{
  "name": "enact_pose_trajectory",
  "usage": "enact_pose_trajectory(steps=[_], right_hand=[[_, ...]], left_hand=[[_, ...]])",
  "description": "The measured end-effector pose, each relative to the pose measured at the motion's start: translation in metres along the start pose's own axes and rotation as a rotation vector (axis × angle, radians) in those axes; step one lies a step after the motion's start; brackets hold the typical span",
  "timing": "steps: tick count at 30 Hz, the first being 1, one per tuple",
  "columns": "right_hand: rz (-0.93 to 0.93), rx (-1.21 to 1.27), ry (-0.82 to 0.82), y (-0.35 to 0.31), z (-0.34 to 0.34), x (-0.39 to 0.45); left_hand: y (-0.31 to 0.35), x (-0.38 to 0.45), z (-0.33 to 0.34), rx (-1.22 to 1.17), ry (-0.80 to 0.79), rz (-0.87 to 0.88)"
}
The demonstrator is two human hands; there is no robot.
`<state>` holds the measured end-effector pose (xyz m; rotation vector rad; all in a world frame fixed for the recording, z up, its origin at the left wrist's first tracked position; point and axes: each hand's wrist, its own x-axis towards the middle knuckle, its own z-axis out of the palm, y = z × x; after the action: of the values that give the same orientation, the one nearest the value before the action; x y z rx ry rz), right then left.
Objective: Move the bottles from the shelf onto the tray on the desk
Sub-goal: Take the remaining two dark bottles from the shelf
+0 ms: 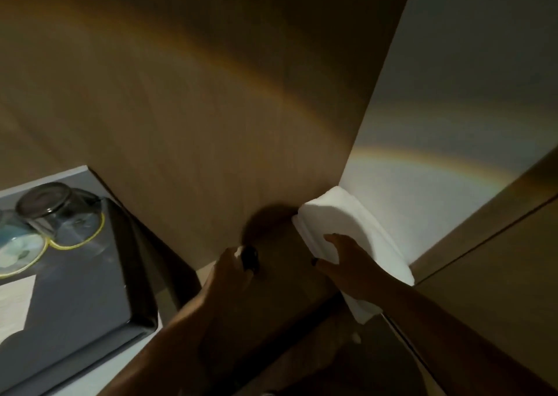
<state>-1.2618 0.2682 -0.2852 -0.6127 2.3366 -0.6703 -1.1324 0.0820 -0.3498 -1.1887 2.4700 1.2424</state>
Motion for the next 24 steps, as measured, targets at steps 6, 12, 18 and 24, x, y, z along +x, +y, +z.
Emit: enact_pose_trajectory(steps=[6,12,18,24], right_hand=[[-0.090,-0.023,-0.162,0.003,-0.018,0.078],[-0.237,-0.127,-0.345,0.007,-0.024,0.166],[-0.295,-0.205,-0.504,0.021,-0.006,0.230],[-0.195,0.048,-0.516,0.038,0.046,0.275]], left_hand=[[0.006,0.041,0.007,-0.150,0.027,-0.158],[0.013,0.063,0.043,-0.238,0.230,-0.326],[0.007,0.083,0.096,-0.353,0.303,-0.496],[-0.041,0.114,0.130,-0.433,0.406,-0.542]])
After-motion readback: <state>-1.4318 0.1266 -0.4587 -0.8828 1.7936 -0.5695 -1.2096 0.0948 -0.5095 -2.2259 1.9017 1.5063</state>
